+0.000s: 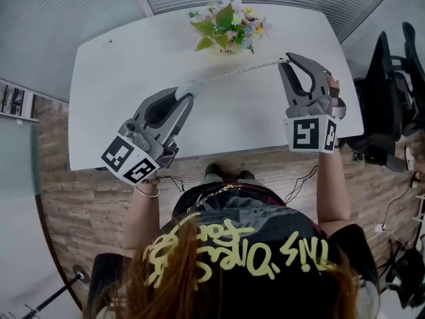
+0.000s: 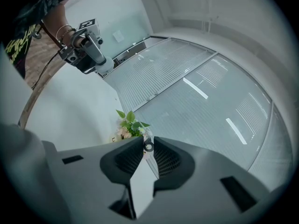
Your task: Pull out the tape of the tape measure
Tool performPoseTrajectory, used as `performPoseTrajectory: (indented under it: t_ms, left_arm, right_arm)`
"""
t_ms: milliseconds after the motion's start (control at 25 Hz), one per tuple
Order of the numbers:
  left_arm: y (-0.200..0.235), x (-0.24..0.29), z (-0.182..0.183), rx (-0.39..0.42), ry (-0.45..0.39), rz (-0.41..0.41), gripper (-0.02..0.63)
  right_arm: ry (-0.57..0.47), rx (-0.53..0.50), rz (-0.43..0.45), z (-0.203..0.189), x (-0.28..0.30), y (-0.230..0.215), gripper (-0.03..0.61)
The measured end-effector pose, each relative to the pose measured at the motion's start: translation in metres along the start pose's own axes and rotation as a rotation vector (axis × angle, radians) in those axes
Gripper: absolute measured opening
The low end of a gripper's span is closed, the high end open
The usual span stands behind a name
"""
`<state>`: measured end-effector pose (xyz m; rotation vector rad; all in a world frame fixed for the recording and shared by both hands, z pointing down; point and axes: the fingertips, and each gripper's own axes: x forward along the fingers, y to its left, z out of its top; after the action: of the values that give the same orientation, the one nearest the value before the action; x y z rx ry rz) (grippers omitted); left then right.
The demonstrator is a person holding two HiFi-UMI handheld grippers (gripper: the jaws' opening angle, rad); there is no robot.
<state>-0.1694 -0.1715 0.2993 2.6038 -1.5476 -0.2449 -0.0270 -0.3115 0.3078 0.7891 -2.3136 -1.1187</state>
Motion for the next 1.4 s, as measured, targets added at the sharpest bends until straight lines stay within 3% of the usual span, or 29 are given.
performPoseTrajectory:
  t_ms: [1400]
  left_arm:
    - [0.011,0.003,0.005,-0.028,-0.015,-0.066,0.06]
  right_arm:
    - [-0.065,-0.027,0.036,0.054,0.018,0.037,0.071]
